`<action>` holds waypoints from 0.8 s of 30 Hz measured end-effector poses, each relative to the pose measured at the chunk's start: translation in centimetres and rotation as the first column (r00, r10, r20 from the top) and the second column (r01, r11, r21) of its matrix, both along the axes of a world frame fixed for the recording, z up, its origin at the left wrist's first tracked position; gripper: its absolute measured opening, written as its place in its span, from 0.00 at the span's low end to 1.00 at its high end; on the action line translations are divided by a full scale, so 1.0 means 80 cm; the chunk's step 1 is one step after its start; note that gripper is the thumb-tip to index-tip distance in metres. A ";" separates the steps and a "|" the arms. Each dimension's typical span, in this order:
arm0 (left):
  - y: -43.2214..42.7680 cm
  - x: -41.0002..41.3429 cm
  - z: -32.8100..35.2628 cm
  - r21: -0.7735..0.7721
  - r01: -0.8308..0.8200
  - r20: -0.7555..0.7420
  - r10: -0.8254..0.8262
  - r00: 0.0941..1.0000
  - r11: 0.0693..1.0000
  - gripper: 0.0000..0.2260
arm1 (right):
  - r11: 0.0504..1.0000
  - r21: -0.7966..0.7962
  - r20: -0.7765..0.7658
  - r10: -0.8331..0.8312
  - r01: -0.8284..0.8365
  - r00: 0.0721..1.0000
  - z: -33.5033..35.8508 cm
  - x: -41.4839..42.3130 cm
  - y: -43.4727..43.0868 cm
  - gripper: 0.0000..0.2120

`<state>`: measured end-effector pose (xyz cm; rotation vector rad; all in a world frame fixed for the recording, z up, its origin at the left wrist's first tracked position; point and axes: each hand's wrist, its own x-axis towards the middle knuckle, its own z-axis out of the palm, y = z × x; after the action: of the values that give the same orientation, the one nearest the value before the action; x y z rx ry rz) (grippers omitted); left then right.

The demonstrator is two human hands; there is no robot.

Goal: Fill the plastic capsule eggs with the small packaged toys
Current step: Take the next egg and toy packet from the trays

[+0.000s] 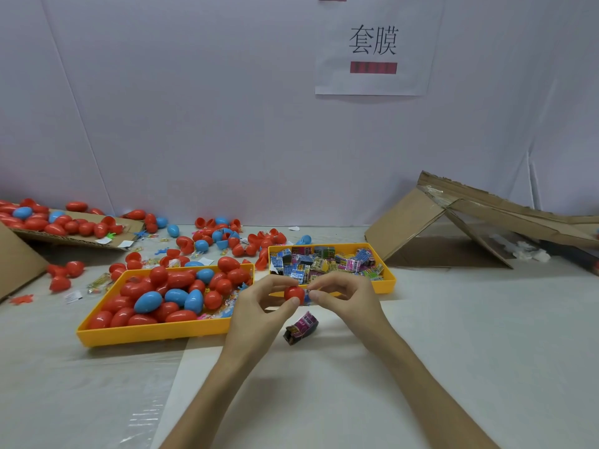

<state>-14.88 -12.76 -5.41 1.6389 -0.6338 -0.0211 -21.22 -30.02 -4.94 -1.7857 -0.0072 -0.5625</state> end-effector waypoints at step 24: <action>0.001 -0.008 0.002 0.087 -0.036 0.250 0.013 0.968 0.996 0.13 | 0.999 0.029 0.019 0.030 -0.030 0.999 0.004 -0.004 0.007 0.07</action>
<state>-15.51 -12.72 -5.29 1.7521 -0.8137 0.1792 -21.54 -29.46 -4.63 -1.7494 -0.0384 -0.5548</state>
